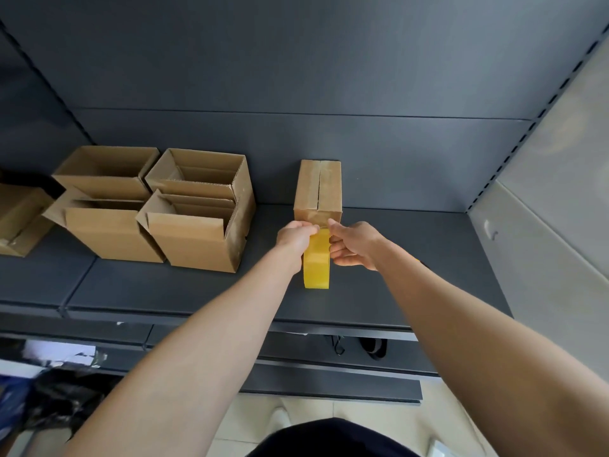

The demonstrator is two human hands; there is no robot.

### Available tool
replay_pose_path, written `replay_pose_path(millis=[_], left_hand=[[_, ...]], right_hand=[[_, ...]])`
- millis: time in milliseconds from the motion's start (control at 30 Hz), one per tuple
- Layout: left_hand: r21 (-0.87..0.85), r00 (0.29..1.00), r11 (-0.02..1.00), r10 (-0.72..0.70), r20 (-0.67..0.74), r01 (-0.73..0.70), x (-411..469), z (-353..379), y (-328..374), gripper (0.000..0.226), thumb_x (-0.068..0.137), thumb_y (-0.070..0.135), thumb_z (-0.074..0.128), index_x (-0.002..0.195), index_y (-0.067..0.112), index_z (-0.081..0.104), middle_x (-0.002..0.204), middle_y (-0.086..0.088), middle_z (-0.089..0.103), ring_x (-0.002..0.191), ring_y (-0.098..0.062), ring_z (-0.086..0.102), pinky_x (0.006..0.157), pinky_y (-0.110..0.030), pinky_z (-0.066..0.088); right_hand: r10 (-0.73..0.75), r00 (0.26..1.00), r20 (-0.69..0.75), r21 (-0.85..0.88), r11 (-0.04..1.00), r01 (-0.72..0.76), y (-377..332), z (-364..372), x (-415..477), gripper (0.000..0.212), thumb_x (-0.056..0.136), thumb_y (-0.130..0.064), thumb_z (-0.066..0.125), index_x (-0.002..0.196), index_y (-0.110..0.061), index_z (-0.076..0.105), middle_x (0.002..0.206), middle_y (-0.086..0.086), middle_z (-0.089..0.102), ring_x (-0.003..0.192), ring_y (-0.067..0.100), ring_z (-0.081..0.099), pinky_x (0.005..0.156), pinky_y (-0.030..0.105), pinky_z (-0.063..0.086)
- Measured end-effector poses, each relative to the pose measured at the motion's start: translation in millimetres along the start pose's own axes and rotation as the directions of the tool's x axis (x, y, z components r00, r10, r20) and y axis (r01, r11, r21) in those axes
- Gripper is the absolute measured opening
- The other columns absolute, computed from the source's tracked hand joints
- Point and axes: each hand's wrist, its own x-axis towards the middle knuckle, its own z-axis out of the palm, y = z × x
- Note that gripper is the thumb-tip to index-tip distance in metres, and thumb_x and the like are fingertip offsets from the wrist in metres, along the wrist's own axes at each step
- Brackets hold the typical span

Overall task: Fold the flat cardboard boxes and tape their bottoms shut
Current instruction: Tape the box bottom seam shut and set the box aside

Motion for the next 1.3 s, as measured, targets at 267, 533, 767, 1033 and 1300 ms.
replay_pose_path(millis=[267,533,767,1033,1300], left_hand=[[0.065,1.0,0.998,-0.011,-0.023,0.012,4,-4,7,0.039,0.086,0.035,0.068,0.12,0.019,0.061,0.112,-0.005,0.062,0.101,-0.026,0.059,0.089,-0.038,0.047],[0.035,0.998,0.998,-0.059,0.011,0.058,7,-13,4,0.035,0.082,0.037,0.067,0.114,0.023,0.063,0.114,-0.007,0.065,0.103,-0.028,0.061,0.094,-0.043,0.049],[0.159,1.0,0.987,-0.028,0.002,0.028,16,-13,9,0.041,0.079,0.034,0.074,0.115,0.017,0.064,0.108,-0.006,0.067,0.098,-0.026,0.063,0.089,-0.039,0.051],[0.131,0.998,0.991,-0.003,0.066,-0.005,8,-14,2,0.036,0.085,0.032,0.069,0.117,0.016,0.064,0.111,-0.009,0.068,0.098,-0.027,0.066,0.093,-0.043,0.052],[0.093,0.999,0.995,0.03,-0.016,-0.028,6,-12,-3,0.019,0.082,0.029,0.072,0.099,0.022,0.067,0.106,-0.006,0.068,0.098,-0.025,0.064,0.091,-0.039,0.051]], right_hand=[[-0.354,0.896,-0.269,-0.514,0.839,0.177,-25,4,6,0.066,0.085,-0.045,0.067,0.13,-0.014,0.031,0.115,0.011,0.05,0.101,0.034,0.056,0.072,0.041,0.047],[-0.422,0.89,-0.174,-0.668,0.715,0.208,-23,8,15,0.062,0.096,-0.042,0.052,0.15,-0.038,0.022,0.132,0.007,0.055,0.105,0.03,0.06,0.083,0.041,0.054],[-0.403,0.899,-0.169,-0.69,0.7,0.184,-26,8,21,0.064,0.095,-0.043,0.053,0.151,-0.038,0.02,0.133,0.007,0.055,0.106,0.031,0.06,0.082,0.041,0.054],[-0.407,0.895,-0.184,-0.696,0.696,0.174,-25,8,22,0.063,0.097,-0.041,0.048,0.151,-0.038,0.016,0.13,0.009,0.055,0.107,0.031,0.059,0.085,0.042,0.053],[-0.423,0.897,-0.125,-0.518,0.799,0.305,-19,-7,19,0.059,0.094,-0.048,0.049,0.148,-0.034,0.03,0.129,0.005,0.058,0.113,0.027,0.056,0.088,0.034,0.048]])
